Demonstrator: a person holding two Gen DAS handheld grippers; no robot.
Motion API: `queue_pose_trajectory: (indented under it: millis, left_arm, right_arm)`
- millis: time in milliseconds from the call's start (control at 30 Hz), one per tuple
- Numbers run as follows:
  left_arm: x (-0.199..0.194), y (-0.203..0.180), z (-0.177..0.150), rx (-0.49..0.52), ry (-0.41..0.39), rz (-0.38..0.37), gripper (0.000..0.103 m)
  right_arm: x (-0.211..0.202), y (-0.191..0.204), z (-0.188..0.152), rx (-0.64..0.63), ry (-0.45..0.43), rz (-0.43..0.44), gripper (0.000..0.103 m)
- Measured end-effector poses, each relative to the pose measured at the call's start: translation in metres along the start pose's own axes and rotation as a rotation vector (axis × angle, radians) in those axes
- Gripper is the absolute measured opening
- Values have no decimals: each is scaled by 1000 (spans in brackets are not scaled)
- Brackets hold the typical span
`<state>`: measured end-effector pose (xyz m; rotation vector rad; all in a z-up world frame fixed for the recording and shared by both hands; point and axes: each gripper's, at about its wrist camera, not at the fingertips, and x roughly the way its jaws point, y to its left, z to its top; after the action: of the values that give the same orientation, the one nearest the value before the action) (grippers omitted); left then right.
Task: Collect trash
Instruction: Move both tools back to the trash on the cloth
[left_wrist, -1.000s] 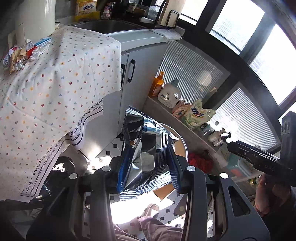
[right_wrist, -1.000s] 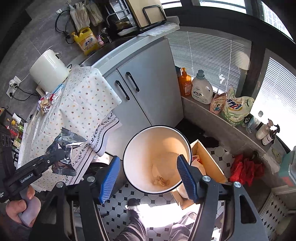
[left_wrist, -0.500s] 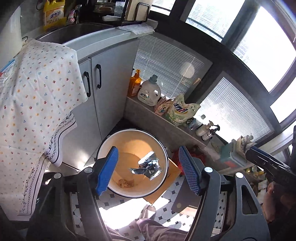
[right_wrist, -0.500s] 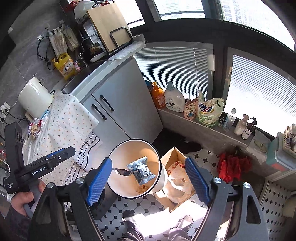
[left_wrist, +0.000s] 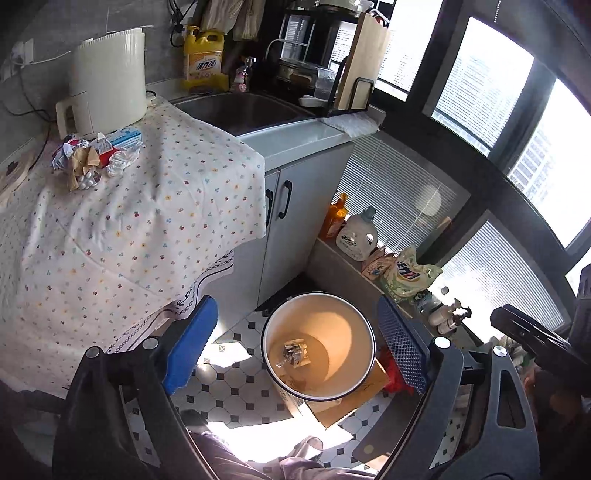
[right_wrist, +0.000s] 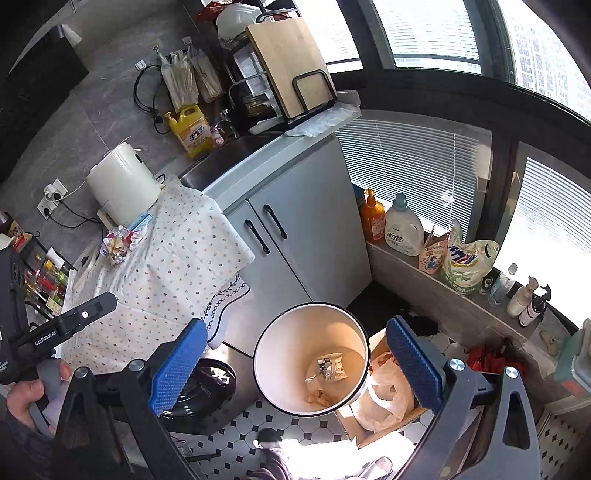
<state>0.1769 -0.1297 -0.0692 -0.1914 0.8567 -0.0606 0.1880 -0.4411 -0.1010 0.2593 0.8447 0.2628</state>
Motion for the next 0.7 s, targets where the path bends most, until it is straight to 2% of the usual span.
queue_pose_trajectory:
  millis: [100, 300, 500, 700]
  left_arm:
    - [-26, 20, 0, -50, -61, 56, 94]
    - [-62, 65, 3, -143, -135, 144, 94]
    - [-89, 110, 4, -231, -199, 198, 94]
    - [-94, 160, 10, -282, -235, 215, 94]
  right_arm:
    - [6, 22, 9, -47, 2, 53, 95]
    - [22, 76, 22, -140, -8, 109, 95]
    - [38, 130, 35, -213, -8, 162, 95]
    - [68, 182, 49, -255, -22, 183, 95]
